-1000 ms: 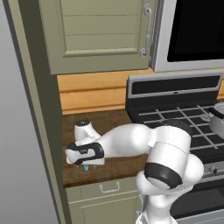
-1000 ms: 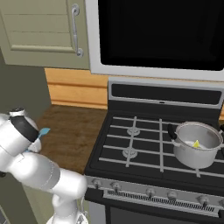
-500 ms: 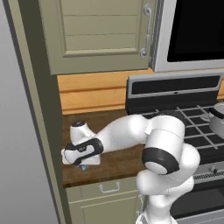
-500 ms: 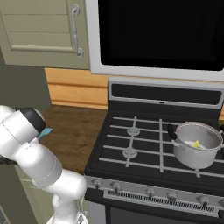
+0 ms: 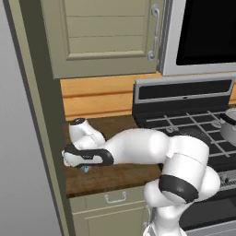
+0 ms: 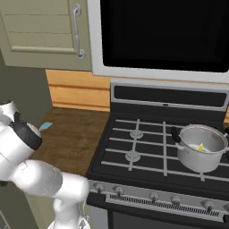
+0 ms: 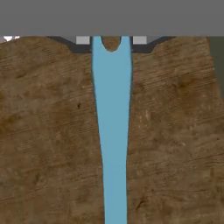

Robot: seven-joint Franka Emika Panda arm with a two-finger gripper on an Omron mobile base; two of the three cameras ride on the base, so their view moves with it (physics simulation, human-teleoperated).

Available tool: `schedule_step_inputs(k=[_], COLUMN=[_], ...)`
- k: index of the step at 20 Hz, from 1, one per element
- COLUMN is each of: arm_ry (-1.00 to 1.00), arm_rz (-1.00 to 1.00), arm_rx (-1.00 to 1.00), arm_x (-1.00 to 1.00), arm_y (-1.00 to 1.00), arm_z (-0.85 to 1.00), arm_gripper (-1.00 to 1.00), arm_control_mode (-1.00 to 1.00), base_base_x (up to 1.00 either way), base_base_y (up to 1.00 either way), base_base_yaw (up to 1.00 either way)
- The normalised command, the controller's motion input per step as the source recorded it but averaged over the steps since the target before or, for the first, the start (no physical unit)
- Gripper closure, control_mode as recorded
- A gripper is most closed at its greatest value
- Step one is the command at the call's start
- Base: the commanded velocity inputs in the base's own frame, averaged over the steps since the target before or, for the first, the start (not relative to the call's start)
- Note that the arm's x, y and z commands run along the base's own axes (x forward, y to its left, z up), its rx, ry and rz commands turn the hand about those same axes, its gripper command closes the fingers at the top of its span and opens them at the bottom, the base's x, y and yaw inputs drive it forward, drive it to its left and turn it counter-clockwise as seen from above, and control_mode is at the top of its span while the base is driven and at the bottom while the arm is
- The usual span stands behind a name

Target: Put the lemon wedge and garlic in the pot. Retrieve the spatula and lightly stir the vegetables in the pot.

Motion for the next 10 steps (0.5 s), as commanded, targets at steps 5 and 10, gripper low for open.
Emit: schedule_step_inputs(k=[5, 10], arm_ry=[-0.14, 0.06], arm_rz=[-0.13, -0.18], arm_rx=[0.31, 0.4], arm_x=[-1.0, -0.95], arm_y=[-0.82, -0.94], arm_z=[1.0, 1.0], arm_gripper=[1.0, 1.0], arm_control_mode=[-1.0, -1.0], base_base_x=[0.0, 0.0], base_base_y=[0.0, 0.0], base_base_yaw=[0.0, 0.0])
